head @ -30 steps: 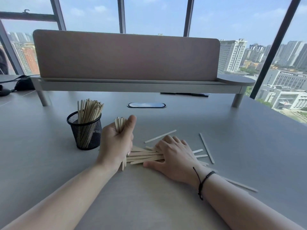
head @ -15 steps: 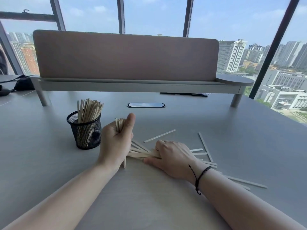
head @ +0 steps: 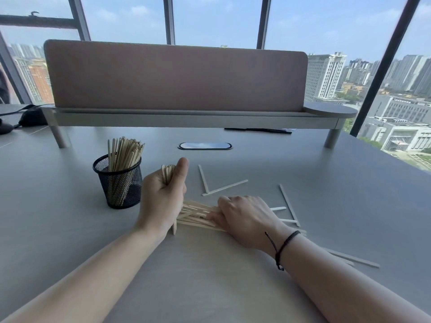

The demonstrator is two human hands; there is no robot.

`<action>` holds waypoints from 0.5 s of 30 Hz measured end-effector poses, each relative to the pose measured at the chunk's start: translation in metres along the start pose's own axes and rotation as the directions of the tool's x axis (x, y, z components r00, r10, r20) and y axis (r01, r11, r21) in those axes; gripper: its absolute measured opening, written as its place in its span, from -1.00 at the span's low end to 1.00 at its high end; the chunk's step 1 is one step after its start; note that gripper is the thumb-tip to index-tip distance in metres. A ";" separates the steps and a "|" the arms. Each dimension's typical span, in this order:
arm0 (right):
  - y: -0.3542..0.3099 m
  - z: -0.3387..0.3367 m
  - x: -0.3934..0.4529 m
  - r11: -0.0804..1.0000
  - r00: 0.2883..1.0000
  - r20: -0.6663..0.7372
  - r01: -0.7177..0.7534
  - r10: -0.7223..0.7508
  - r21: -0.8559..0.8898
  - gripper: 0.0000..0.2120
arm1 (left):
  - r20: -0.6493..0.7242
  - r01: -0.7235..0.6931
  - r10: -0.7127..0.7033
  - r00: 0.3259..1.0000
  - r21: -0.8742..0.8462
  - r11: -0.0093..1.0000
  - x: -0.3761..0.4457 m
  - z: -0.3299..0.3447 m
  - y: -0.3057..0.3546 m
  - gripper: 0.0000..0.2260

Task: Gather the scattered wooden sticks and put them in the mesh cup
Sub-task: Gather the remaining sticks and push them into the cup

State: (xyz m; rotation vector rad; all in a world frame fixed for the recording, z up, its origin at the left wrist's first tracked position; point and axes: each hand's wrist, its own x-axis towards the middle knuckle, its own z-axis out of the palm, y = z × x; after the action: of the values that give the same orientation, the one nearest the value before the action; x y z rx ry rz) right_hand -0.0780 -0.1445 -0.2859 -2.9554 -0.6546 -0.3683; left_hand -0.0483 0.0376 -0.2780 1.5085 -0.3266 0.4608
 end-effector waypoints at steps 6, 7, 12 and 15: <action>-0.006 -0.002 -0.001 1.000 0.999 0.027 -0.016 0.016 0.001 -0.45 | 0.000 -0.003 0.003 1.000 0.000 1.000 0.000 0.001 -0.002 -0.43; -0.006 -0.002 0.000 1.000 0.999 0.037 -0.019 0.019 0.000 -0.46 | 0.001 -0.004 0.004 1.000 0.000 1.000 0.000 0.000 -0.002 -0.42; -0.005 -0.003 0.003 0.999 0.999 0.045 -0.027 0.028 -0.025 -0.48 | 0.010 -0.017 0.017 1.000 0.005 1.000 -0.001 0.000 -0.002 -0.41; -0.002 -0.003 0.002 1.000 1.000 0.002 -0.012 0.012 -0.015 -0.48 | 0.012 -0.013 0.013 1.000 -0.003 1.000 -0.001 0.000 -0.001 -0.42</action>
State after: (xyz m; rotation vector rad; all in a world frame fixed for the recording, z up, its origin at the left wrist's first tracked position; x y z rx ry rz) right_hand -0.0780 -0.1425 -0.2826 -2.9727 -0.6375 -0.3701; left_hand -0.0482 0.0377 -0.2793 1.5077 -0.3463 0.4615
